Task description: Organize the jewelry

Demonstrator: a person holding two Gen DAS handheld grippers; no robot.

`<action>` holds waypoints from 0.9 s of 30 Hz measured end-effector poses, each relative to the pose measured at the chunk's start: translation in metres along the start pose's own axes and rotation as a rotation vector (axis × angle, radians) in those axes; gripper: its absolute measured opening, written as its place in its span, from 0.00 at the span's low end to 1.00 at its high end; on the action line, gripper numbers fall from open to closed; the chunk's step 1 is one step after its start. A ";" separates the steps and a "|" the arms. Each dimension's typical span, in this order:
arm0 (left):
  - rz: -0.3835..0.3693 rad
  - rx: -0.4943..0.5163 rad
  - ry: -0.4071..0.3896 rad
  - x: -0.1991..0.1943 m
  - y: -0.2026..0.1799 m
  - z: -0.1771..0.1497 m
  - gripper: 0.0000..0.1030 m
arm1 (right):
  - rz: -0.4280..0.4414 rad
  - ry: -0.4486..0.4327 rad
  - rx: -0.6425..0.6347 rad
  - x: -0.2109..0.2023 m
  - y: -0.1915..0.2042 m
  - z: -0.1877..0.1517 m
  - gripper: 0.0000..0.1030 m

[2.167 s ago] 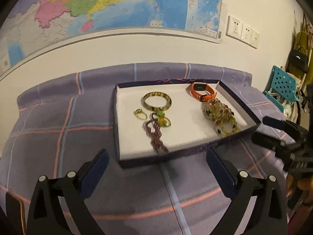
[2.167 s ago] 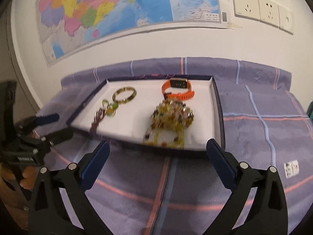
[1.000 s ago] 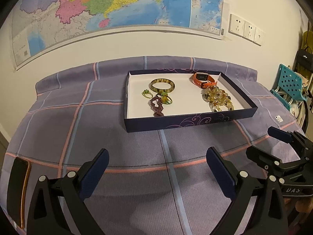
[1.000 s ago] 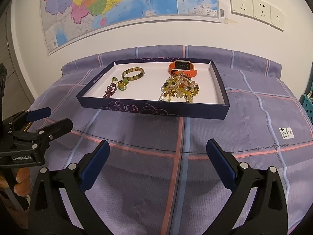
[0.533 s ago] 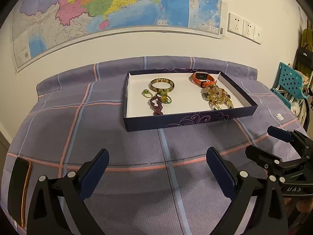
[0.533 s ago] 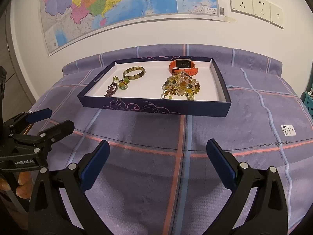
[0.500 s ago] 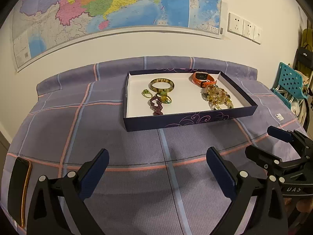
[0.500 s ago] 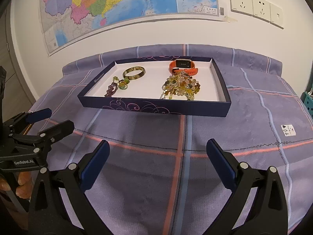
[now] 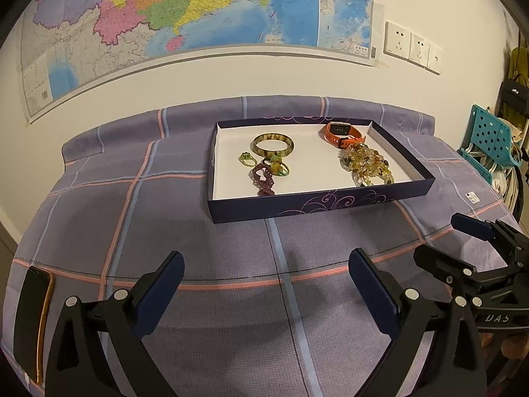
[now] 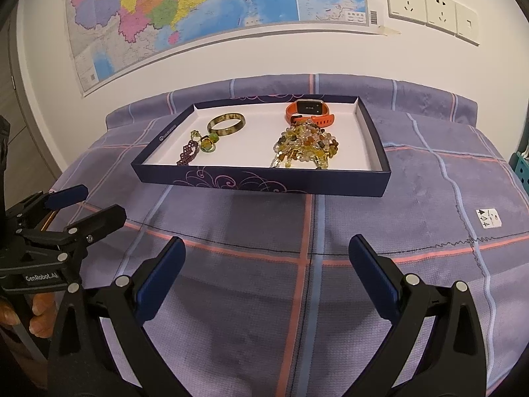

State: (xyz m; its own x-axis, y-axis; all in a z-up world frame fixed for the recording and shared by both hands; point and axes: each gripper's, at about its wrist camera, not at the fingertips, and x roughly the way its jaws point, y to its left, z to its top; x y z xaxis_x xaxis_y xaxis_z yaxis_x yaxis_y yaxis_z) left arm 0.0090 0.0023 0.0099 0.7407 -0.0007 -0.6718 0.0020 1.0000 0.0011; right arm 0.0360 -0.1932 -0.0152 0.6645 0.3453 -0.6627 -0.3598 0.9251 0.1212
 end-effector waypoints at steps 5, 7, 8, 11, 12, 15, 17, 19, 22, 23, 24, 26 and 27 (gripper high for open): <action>0.004 0.001 0.000 0.000 0.000 0.000 0.93 | 0.000 0.004 -0.001 0.001 0.000 0.000 0.95; 0.004 0.001 -0.001 0.000 0.000 0.000 0.93 | 0.001 0.003 0.003 0.001 0.000 0.000 0.95; 0.004 0.001 -0.001 0.000 0.000 0.000 0.93 | 0.002 0.003 0.003 0.000 0.000 0.000 0.95; 0.004 0.004 0.002 0.000 0.000 0.000 0.93 | 0.002 0.003 0.002 0.001 -0.001 0.000 0.95; 0.004 0.004 0.001 0.000 0.000 0.001 0.93 | 0.003 0.003 0.002 0.001 -0.001 0.000 0.95; 0.003 0.005 0.003 0.000 -0.001 0.001 0.93 | 0.001 0.003 0.003 0.001 -0.001 0.000 0.95; 0.005 0.007 0.003 0.000 -0.001 0.001 0.93 | 0.004 0.004 0.004 0.001 -0.001 0.001 0.95; 0.002 0.006 0.004 0.000 -0.001 0.001 0.93 | 0.005 0.003 0.005 0.001 -0.001 0.001 0.95; 0.001 0.007 0.003 0.000 -0.001 0.001 0.93 | 0.004 0.004 0.003 0.001 -0.001 0.001 0.95; 0.001 0.007 0.004 0.000 -0.001 0.000 0.93 | 0.006 0.006 0.004 0.002 -0.001 0.001 0.95; -0.001 0.007 0.006 0.001 -0.001 0.000 0.93 | 0.005 0.007 0.005 0.002 -0.001 0.001 0.95; 0.000 0.009 0.005 0.001 -0.002 0.000 0.93 | 0.007 0.007 0.006 0.002 -0.001 0.001 0.95; 0.000 0.009 0.006 0.001 -0.002 0.000 0.93 | 0.006 0.009 0.006 0.002 -0.001 0.001 0.95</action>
State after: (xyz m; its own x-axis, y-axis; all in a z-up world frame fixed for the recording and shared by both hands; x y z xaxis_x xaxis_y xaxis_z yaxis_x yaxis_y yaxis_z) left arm 0.0099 0.0001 0.0093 0.7366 -0.0009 -0.6763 0.0084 0.9999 0.0077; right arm 0.0387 -0.1936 -0.0163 0.6566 0.3499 -0.6682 -0.3605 0.9237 0.1296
